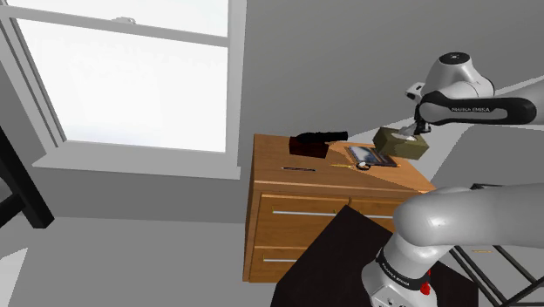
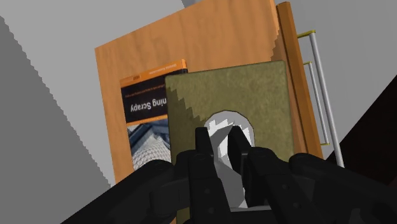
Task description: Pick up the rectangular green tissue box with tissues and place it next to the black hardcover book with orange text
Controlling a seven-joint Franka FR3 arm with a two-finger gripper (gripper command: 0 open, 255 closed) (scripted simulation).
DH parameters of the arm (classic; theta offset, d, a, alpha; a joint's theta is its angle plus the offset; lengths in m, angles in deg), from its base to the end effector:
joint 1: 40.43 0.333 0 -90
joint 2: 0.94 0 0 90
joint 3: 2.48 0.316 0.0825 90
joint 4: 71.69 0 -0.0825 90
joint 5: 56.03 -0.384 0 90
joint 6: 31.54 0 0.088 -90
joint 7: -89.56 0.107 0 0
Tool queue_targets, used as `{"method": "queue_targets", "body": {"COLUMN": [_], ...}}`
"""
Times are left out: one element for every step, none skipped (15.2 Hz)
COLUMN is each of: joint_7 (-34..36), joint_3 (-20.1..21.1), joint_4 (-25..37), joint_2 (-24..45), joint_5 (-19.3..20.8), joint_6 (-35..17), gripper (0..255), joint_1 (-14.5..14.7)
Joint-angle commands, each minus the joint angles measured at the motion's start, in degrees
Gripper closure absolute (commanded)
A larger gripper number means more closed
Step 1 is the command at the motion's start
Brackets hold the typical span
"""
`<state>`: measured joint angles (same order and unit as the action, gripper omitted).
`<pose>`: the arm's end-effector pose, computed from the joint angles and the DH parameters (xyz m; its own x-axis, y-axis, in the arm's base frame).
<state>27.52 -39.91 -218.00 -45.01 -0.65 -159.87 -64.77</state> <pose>0.1475 -0.3716 0.5005 0.8579 0.4335 -0.2759 0.5138 -0.7150 0.4742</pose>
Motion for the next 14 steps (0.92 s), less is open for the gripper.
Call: {"method": "queue_targets", "body": {"joint_7": [0.7,1.1,1.6,2.0,2.5,3.0,3.4,3.9,4.4,5.0,5.5,6.1,6.7,7.3], "joint_3": [-0.7,-1.0,-1.4,-1.8,-2.1,-2.5,-2.9,-3.3,-3.6,-4.0,-4.4,-4.8,-5.2,-5.6], "joint_4": [-1.1,-1.6,-2.1,-2.6,-3.0,-3.5,-3.9,-4.4,-4.8,-5.2,-5.6,-5.9,-6.3,-6.6], "joint_2": [0.4,0.7,1.0,1.3,1.7,2.1,2.5,2.9,3.3,3.8,4.3,4.9,5.4,6.0], "joint_5": [1.0,1.5,2.0,2.6,3.1,3.7,4.3,4.9,5.5,6.1,6.7,7.3,8.0,8.7], "joint_6": [-1.4,-2.2,-2.9,-3.7,-4.5,-5.3,-6.1,-6.9,-7.7,-8.5,-9.3,-10.2,-11.1,-11.9], "gripper": [255,255,255,255,255,255,255,255,255,255,255,255,255,255], "joint_1": [-0.3,-0.4,-0.6,-0.7,-0.8,-0.9,-1.0,-1.1,-1.3,-1.4,-1.5,-1.6,-1.6,-1.7]}}
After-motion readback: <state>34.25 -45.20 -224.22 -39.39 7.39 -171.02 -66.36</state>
